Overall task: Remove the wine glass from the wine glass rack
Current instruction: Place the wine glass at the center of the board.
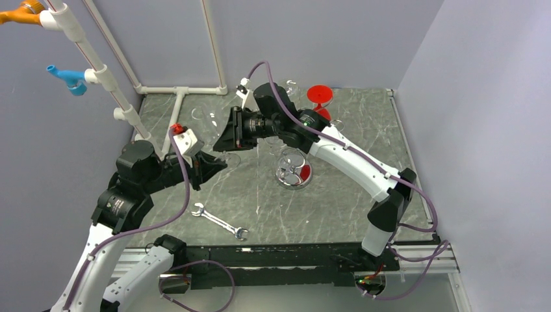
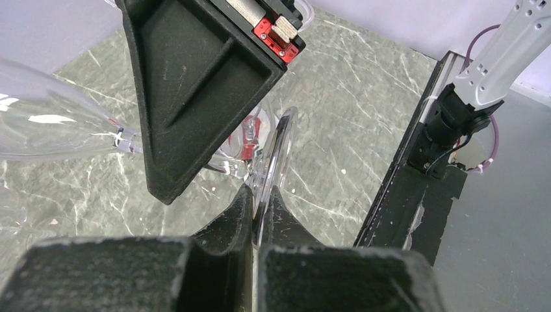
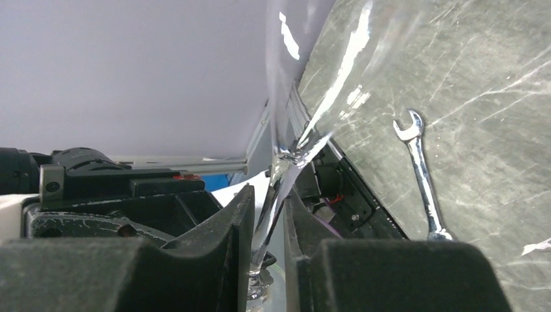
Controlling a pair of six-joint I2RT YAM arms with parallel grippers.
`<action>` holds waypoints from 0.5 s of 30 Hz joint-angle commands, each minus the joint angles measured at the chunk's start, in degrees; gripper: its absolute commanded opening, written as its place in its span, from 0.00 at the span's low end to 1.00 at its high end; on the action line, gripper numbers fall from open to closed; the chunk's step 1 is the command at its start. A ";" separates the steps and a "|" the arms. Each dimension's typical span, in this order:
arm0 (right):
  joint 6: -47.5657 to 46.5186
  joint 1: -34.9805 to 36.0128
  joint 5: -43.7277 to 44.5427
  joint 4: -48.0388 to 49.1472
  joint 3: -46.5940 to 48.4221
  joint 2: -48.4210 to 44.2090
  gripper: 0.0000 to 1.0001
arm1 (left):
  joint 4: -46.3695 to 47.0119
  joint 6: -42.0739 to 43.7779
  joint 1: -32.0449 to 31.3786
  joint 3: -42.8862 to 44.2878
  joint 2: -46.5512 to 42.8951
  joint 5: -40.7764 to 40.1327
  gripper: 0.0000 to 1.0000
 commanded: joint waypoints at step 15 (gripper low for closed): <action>-0.62 0.55 -1.02 2.95 1.27 -0.88 0.00 | 0.55 0.49 -0.42 2.35 -0.51 -1.00 0.14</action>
